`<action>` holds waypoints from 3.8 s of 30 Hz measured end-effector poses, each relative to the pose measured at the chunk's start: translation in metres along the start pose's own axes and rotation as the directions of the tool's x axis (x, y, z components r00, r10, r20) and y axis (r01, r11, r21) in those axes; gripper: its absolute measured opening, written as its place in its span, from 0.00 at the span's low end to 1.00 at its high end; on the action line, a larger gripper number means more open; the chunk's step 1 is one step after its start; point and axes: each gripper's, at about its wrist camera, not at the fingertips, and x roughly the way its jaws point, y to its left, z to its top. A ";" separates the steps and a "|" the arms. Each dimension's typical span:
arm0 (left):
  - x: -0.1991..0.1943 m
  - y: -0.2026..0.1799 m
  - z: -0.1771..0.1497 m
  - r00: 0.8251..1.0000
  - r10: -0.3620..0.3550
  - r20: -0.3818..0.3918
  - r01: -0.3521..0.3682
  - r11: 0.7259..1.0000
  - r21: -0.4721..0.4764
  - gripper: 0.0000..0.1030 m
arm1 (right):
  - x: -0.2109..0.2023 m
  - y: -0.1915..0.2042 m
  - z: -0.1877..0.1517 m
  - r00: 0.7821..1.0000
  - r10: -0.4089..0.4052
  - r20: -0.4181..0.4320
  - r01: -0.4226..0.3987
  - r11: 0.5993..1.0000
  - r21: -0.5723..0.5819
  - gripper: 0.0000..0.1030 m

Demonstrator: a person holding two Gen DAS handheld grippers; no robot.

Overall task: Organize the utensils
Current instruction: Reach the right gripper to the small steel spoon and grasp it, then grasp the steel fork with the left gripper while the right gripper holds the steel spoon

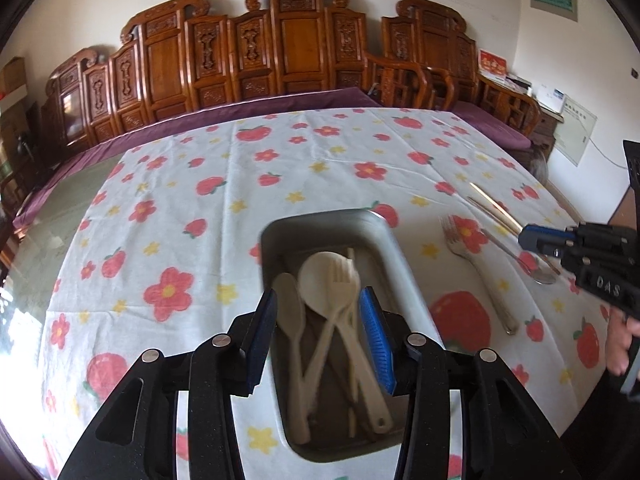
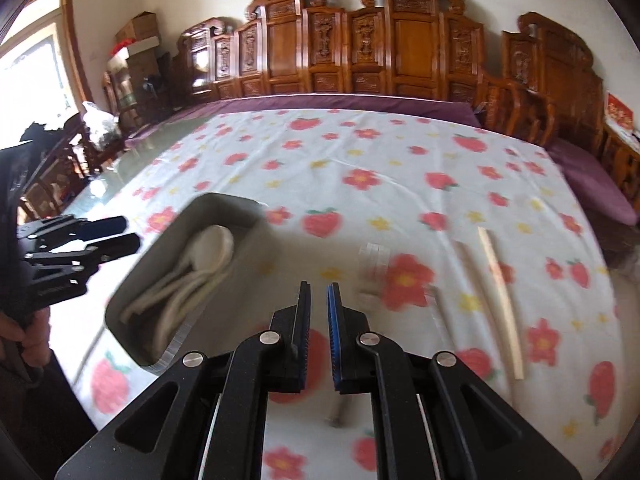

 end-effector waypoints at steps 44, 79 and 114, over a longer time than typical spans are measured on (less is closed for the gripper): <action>-0.002 -0.117 -0.027 0.996 -0.076 -0.038 0.079 0.992 0.100 0.49 | 0.034 -0.075 -0.081 0.969 -0.180 -0.170 0.192 0.980 0.056 0.12; -0.008 -0.107 -0.034 0.997 -0.047 -0.064 0.050 0.998 0.039 0.49 | 0.027 -0.031 -0.091 0.973 -0.166 -0.159 0.152 0.984 -0.094 0.21; 0.110 -0.163 0.024 0.983 -0.056 -0.176 0.070 0.994 0.078 0.49 | -0.011 -0.104 -0.062 0.998 -0.051 0.044 0.044 0.986 0.160 0.03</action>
